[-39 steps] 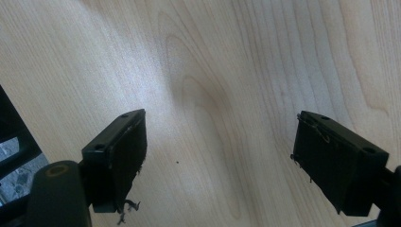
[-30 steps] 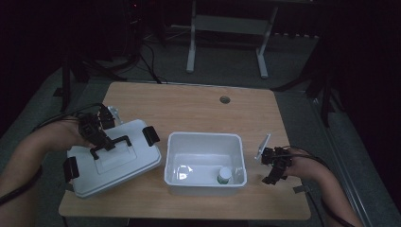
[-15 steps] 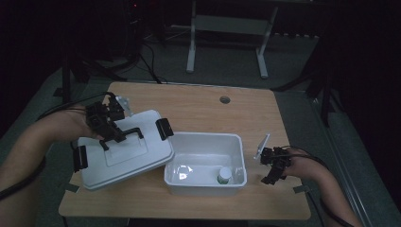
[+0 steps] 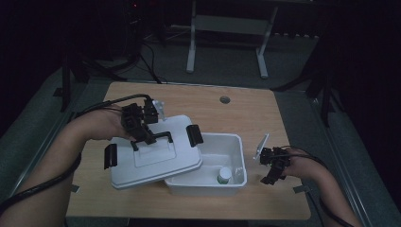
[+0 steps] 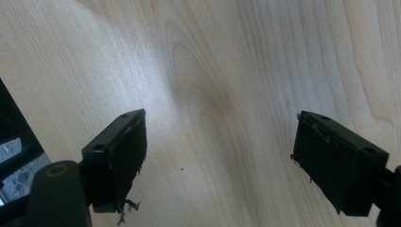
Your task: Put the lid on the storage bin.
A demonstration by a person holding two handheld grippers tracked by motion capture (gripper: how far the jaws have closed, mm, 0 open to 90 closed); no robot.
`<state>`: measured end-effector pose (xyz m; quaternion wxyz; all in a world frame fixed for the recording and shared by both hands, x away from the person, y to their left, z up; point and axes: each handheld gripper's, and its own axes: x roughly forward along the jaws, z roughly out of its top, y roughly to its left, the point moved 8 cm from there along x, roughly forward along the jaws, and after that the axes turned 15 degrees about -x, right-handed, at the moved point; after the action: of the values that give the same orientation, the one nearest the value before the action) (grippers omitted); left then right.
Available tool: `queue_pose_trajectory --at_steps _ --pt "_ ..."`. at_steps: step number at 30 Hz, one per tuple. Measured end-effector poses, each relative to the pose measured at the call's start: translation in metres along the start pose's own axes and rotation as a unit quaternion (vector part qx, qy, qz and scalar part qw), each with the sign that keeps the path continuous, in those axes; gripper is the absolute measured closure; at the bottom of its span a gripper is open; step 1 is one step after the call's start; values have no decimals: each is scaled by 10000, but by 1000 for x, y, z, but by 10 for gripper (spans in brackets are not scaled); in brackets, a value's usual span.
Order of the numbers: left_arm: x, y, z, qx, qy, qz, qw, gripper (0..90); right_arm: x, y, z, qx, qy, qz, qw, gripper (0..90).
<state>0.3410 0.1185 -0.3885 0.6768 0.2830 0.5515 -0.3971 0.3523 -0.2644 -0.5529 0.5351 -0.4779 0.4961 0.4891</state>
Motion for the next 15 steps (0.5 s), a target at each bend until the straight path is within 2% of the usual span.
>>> queue_pose_trajectory --at_steps 1,4,6,15 --pt "3 -4 6 108 66 2 9999 836 0 0 0 -8 -3 2 10000 181" --pt "7 -8 13 161 119 -36 9998 836 1 0 -1 -7 1 4 10000 181" --pt "10 -14 22 266 157 -52 9995 836 1 0 -2 2 12 -1 10000 180" --pt "16 -30 45 515 148 -153 9984 836 0 0 -3 12 -30 -19 10000 181"
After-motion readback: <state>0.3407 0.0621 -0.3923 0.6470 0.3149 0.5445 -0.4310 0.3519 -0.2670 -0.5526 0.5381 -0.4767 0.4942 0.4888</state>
